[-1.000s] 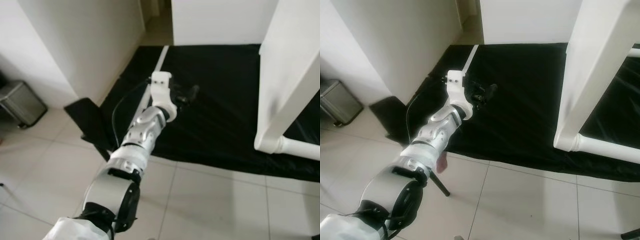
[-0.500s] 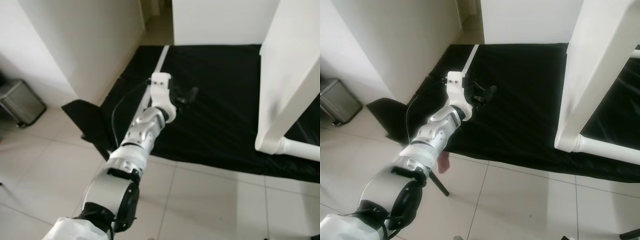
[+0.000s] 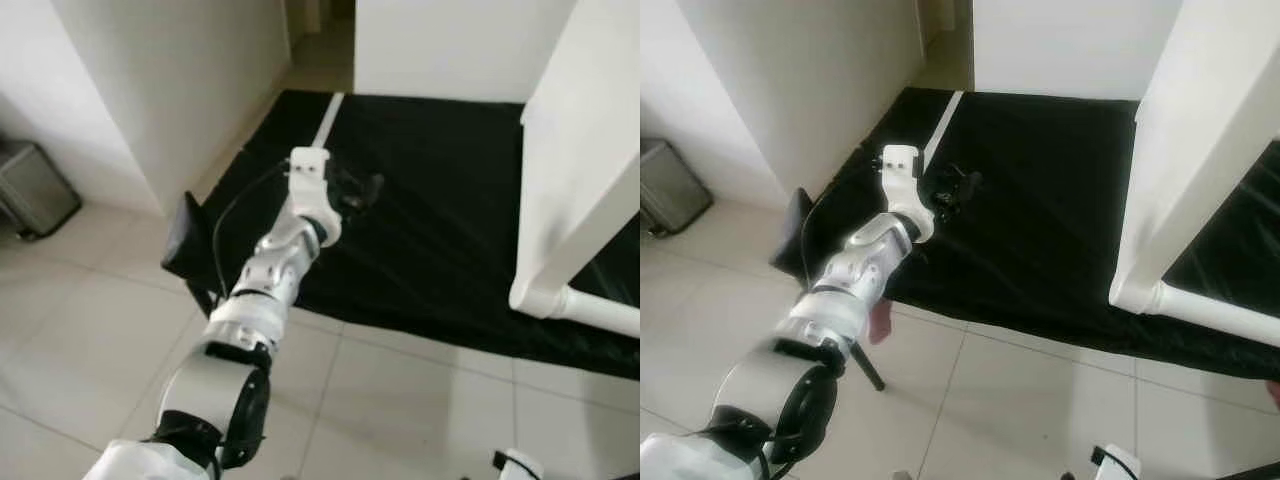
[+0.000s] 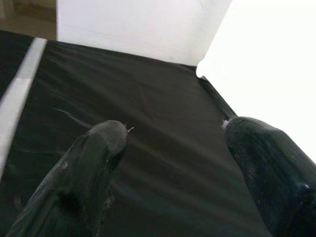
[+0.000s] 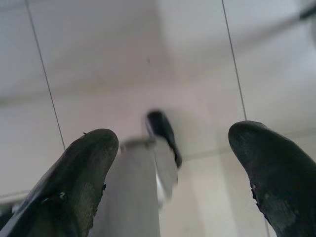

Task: Building children table

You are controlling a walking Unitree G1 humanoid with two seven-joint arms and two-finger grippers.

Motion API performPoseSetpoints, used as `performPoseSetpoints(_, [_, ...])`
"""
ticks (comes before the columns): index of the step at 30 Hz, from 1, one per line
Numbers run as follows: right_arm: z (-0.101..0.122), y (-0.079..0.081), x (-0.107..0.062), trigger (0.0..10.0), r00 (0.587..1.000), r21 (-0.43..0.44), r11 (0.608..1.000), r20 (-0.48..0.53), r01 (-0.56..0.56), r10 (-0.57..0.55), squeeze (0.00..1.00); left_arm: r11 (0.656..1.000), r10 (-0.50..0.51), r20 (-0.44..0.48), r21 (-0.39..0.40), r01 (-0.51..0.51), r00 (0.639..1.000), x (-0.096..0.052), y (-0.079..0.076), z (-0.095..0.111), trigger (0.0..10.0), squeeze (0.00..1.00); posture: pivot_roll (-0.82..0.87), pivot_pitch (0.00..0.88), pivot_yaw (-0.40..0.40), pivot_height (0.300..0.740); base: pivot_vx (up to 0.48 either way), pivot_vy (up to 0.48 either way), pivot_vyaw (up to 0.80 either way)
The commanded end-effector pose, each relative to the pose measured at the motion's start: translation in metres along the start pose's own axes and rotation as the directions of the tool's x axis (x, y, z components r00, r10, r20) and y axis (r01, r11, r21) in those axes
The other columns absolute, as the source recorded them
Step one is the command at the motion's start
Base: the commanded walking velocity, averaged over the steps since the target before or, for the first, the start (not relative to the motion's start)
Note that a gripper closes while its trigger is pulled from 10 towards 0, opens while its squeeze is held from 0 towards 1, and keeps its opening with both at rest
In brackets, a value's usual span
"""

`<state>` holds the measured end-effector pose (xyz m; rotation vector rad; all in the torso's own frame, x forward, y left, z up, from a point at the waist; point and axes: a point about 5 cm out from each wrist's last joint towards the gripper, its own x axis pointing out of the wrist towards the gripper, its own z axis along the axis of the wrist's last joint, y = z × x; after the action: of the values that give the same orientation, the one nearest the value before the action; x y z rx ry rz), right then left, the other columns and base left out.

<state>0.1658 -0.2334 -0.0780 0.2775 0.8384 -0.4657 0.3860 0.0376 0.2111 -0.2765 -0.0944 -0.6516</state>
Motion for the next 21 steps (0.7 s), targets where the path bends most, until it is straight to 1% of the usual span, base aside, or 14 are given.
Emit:
performPoseSetpoints(1, [-0.005,0.007,0.002,10.0,0.996,-0.344,0.935,-0.053,-0.084,0.070,0.00,1.000,-0.016,-0.003,0.002,0.016,1.000,-0.002,0.001,-0.001,10.0,0.00,0.06,0.008,0.028,0.740,0.000,0.000,0.00])
performPoseSetpoints(5, [-0.002,0.025,0.003,10.0,0.985,-0.328,0.929,-0.048,-0.173,0.167,0.00,1.000,-0.014,-0.002,0.003,0.014,1.000,-0.004,0.001,-0.001,10.0,0.00,0.06,0.007,0.025,0.740,0.000,0.000,0.00])
performPoseSetpoints(6, [-0.002,0.025,0.003,10.0,0.985,-0.328,0.929,-0.048,-0.173,0.167,0.00,1.000,-0.014,-0.002,0.003,0.014,1.000,-0.004,0.001,-0.001,10.0,0.00,0.06,0.007,0.025,0.740,0.000,0.000,0.00])
performPoseSetpoints(7, [-0.004,0.033,0.002,10.0,0.975,-0.354,0.909,-0.056,-0.220,0.214,0.00,1.000,-0.014,-0.002,0.003,0.014,1.000,-0.004,0.001,-0.002,10.0,0.00,0.05,0.007,0.028,0.740,0.000,0.000,0.00])
performPoseSetpoints(9, [-0.008,0.042,0.000,10.0,0.962,-0.394,0.879,-0.069,-0.270,0.265,0.00,1.000,-0.014,-0.002,0.003,0.014,1.000,-0.004,0.001,-0.002,10.0,0.00,0.05,0.009,0.030,0.740,0.000,0.000,0.00])
performPoseSetpoints(10, [-0.008,0.042,0.000,10.0,0.962,-0.394,0.879,-0.069,-0.270,0.265,0.00,1.000,-0.014,-0.002,0.003,0.014,1.000,-0.004,0.001,-0.002,10.0,0.00,0.05,0.009,0.030,0.740,0.000,0.000,0.00])
performPoseSetpoints(11, [-0.011,0.045,-0.001,10.0,0.957,-0.412,0.865,-0.076,-0.286,0.280,0.00,1.000,-0.018,-0.003,0.004,0.018,1.000,-0.004,0.000,-0.003,10.0,0.00,0.04,0.015,0.037,0.740,0.000,0.000,0.00])
performPoseSetpoints(12, [-0.011,0.045,-0.001,10.0,0.957,-0.412,0.865,-0.076,-0.286,0.280,0.00,1.000,-0.018,-0.003,0.004,0.018,1.000,-0.004,0.000,-0.003,10.0,0.00,0.04,0.015,0.037,0.740,0.000,0.000,0.00])
performPoseSetpoints(15, [-0.018,0.048,-0.005,10.0,0.947,-0.434,0.844,-0.084,-0.315,0.311,0.00,0.999,-0.033,-0.009,0.004,0.033,0.999,-0.003,-0.004,-0.004,10.0,0.00,0.03,0.021,0.049,0.740,0.000,0.000,0.00])
performPoseSetpoints(18, [-0.023,0.046,-0.006,10.0,0.946,-0.427,0.847,-0.083,-0.317,0.313,0.00,0.999,-0.045,-0.015,0.005,0.045,0.999,-0.003,-0.005,-0.005,10.0,0.00,0.02,0.029,0.064,0.740,0.000,0.000,0.00])
performPoseSetpoints(19, [-0.025,0.041,-0.007,10.0,0.950,-0.413,0.858,-0.081,-0.307,0.301,0.00,0.999,-0.051,-0.018,0.006,0.051,0.999,-0.003,-0.006,-0.005,10.0,0.00,0.01,0.032,0.071,0.740,0.000,0.000,0.00])
performPoseSetpoints(20, [-0.025,0.041,-0.007,10.0,0.950,-0.413,0.858,-0.081,-0.307,0.301,0.00,0.999,-0.051,-0.018,0.006,0.051,0.999,-0.003,-0.006,-0.005,10.0,0.00,0.01,0.032,0.071,0.740,0.000,0.000,0.00])
performPoseSetpoints(21, [-0.028,0.034,-0.008,10.0,0.958,-0.394,0.875,-0.074,-0.282,0.276,0.00,0.998,-0.061,-0.024,0.010,0.061,0.998,-0.003,-0.008,-0.007,10.0,0.00,0.00,0.035,0.078,0.740,0.000,0.000,0.00])
